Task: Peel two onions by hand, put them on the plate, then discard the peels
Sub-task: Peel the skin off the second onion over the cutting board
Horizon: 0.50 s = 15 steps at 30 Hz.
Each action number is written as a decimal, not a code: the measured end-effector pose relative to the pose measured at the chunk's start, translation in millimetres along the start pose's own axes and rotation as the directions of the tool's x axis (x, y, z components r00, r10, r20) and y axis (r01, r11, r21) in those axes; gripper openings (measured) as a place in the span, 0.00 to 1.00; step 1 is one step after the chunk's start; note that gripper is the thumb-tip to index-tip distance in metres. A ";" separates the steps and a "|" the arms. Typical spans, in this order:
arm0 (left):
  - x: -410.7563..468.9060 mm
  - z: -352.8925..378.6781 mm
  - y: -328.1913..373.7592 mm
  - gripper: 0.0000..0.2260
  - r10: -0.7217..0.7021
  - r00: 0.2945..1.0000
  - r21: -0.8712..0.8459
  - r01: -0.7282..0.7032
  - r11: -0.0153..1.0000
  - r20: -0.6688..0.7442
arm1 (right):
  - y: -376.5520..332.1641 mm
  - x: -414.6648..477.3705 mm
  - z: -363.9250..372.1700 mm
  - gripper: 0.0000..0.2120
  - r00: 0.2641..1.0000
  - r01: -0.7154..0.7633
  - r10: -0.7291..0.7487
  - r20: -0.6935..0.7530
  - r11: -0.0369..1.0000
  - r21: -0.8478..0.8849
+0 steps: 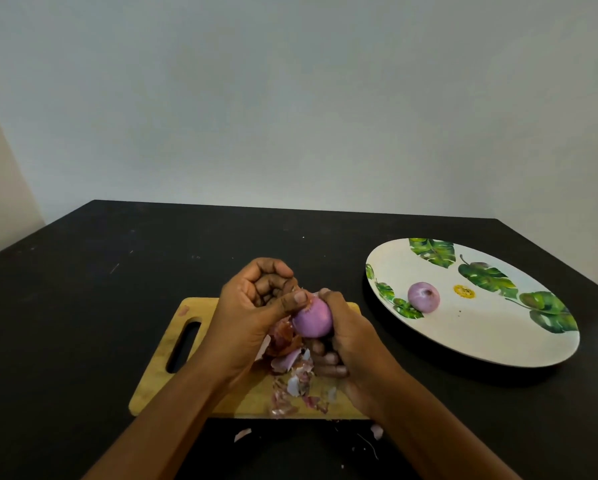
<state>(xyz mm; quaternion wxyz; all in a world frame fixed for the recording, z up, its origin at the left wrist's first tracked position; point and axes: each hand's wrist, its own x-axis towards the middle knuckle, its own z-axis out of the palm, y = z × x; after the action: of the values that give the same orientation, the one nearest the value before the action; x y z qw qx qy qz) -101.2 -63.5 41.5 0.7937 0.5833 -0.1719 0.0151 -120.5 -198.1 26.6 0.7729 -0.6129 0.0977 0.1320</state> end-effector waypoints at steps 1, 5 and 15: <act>0.6 -1.1 -0.3 0.15 0.004 1.000 0.009 -0.004 1.000 -0.010 | 0.4 0.8 0.7 0.22 0.999 0.043 -0.043 -0.026 0.999 -0.005; 3.6 -3.9 -0.1 0.14 0.033 0.996 -0.001 -0.034 0.999 -0.077 | 3.9 6.4 2.5 0.22 0.976 0.215 -0.213 -0.038 0.975 0.060; 2.3 -4.4 1.4 0.13 0.105 0.980 0.116 -0.086 0.990 -0.169 | 6.7 6.0 2.9 0.20 0.910 0.409 -0.414 0.015 0.905 0.117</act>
<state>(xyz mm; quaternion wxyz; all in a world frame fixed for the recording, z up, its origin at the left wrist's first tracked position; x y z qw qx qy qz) -98.2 -59.3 42.2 0.7713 0.6130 -0.1284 0.1134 -117.1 -193.4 19.2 0.8181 -0.5729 -0.0417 -0.0276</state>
